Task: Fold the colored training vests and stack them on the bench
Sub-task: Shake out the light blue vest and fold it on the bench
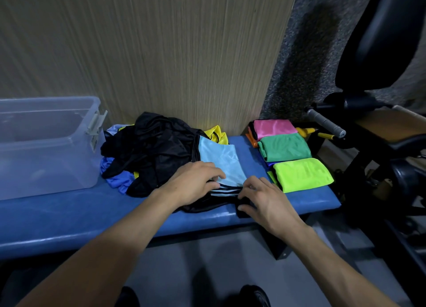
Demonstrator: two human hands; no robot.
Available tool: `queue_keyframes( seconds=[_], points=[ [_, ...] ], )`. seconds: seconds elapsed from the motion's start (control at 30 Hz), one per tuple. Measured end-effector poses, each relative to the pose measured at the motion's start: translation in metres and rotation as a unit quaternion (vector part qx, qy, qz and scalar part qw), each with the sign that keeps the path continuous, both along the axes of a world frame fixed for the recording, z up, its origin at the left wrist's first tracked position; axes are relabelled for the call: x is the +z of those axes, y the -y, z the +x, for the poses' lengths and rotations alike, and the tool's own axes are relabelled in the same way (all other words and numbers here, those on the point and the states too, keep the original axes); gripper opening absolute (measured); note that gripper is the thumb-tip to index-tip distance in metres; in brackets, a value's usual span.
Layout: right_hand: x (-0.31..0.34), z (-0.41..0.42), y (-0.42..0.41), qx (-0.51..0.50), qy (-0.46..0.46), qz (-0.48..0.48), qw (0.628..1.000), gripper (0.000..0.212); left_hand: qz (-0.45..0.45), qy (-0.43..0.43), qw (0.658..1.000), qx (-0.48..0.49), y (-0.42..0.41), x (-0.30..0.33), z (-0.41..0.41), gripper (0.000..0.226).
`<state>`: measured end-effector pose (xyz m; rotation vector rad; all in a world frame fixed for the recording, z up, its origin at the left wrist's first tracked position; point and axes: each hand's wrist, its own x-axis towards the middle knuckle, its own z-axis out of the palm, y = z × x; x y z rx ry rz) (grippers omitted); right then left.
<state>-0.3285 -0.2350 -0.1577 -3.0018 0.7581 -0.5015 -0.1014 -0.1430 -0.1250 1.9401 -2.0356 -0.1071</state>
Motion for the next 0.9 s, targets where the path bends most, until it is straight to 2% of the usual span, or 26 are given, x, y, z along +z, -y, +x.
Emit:
queue_keyframes(
  seconds=[0.07, 0.2, 0.27, 0.37, 0.47, 0.6, 0.7, 0.8, 0.9],
  points=[
    [-0.005, 0.0, -0.002, -0.005, -0.009, -0.015, 1.0, 0.017, 0.003, 0.016, 1.0, 0.005, 0.001, -0.001, -0.001, 0.018],
    [-0.005, -0.001, -0.002, -0.021, -0.003, -0.022, 1.0, 0.022, -0.062, -0.046, 0.997, 0.021, 0.002, 0.005, 0.008, 0.011],
    [-0.003, -0.003, -0.001, -0.02, 0.007, -0.016, 1.0, 0.025, -0.069, -0.017, 0.997, 0.024, -0.001, 0.01, 0.018, 0.012],
    [-0.002, -0.005, -0.003, -0.02, 0.01, -0.049, 0.999, 0.039, -0.009, 0.054, 0.998, 0.018, -0.006, 0.011, 0.029, 0.011],
    [-0.005, -0.004, -0.008, -0.013, -0.018, -0.053, 0.998, 0.039, 0.061, 0.064, 0.996, 0.024, -0.008, 0.009, 0.03, 0.011],
    [-0.009, -0.006, -0.012, 0.007, -0.075, -0.032, 0.997, 0.031, 0.047, 0.123, 0.991, 0.021, -0.003, 0.013, 0.014, 0.027],
    [-0.014, -0.01, -0.014, 0.009, -0.13, 0.009, 0.991, 0.05, 0.043, 0.187, 0.981, 0.025, 0.003, 0.017, -0.007, 0.037],
    [-0.019, -0.01, -0.015, 0.015, -0.092, -0.032, 0.995, 0.04, 0.037, 0.239, 0.97, 0.02, 0.009, 0.013, -0.027, 0.049],
    [-0.022, -0.01, -0.02, 0.002, -0.06, -0.095, 0.994, 0.035, 0.028, 0.177, 0.983, -0.042, 0.016, 0.005, -0.041, 0.056]
  ],
)
